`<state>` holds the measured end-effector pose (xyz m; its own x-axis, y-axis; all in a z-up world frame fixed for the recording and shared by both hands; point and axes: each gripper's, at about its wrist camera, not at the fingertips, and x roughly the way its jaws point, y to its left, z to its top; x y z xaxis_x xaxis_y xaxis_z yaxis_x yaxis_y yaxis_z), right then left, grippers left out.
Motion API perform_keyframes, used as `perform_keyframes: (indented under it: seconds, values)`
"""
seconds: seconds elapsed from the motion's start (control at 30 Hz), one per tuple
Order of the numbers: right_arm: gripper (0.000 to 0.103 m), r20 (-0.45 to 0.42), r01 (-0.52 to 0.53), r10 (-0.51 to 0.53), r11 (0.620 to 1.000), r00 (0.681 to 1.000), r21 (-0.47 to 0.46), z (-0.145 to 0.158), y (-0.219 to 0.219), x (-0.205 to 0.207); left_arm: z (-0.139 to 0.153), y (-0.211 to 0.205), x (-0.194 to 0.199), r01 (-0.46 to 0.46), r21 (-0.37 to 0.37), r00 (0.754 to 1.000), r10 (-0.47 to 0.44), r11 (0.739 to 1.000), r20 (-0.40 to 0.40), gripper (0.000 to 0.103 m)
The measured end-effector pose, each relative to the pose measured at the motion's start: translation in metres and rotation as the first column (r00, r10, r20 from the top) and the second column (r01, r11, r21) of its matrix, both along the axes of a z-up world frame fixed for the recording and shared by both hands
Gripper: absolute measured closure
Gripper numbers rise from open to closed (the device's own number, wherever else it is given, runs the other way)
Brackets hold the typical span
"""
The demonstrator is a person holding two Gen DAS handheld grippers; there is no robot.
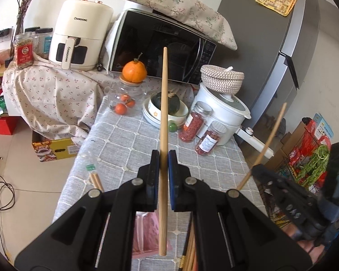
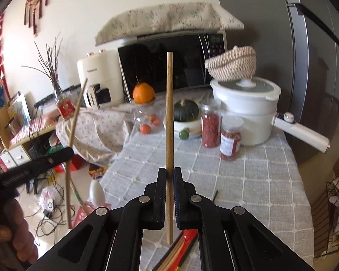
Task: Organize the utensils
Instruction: 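Lift the wooden chopsticks with both tools and carry them toward the pink holder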
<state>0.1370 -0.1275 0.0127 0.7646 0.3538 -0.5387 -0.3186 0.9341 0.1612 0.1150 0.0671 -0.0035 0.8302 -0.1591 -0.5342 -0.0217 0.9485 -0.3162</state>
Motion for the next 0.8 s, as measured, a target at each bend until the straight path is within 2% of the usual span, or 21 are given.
perform_keyframes:
  seconds: [0.3, 0.57, 0.8]
  values:
    - [0.097, 0.093, -0.055, 0.044, 0.992, 0.995, 0.117, 0.024, 0.012, -0.013, -0.024, 0.011, -0.004, -0.046, 0.034, 0.997, 0.043, 0.998, 0.068, 0.095]
    - [0.097, 0.111, -0.123, 0.105, 0.976, 0.988, 0.177, 0.026, 0.033, -0.021, -0.032, 0.016, -0.012, -0.064, 0.058, 0.986, 0.054, 0.996, 0.159, 0.095]
    - [0.097, 0.12, -0.152, 0.133, 0.976, 0.984, 0.157, 0.019, 0.048, -0.026, -0.04, 0.012, -0.01, -0.024, 0.031, 0.996, 0.021, 0.999, 0.09, 0.094]
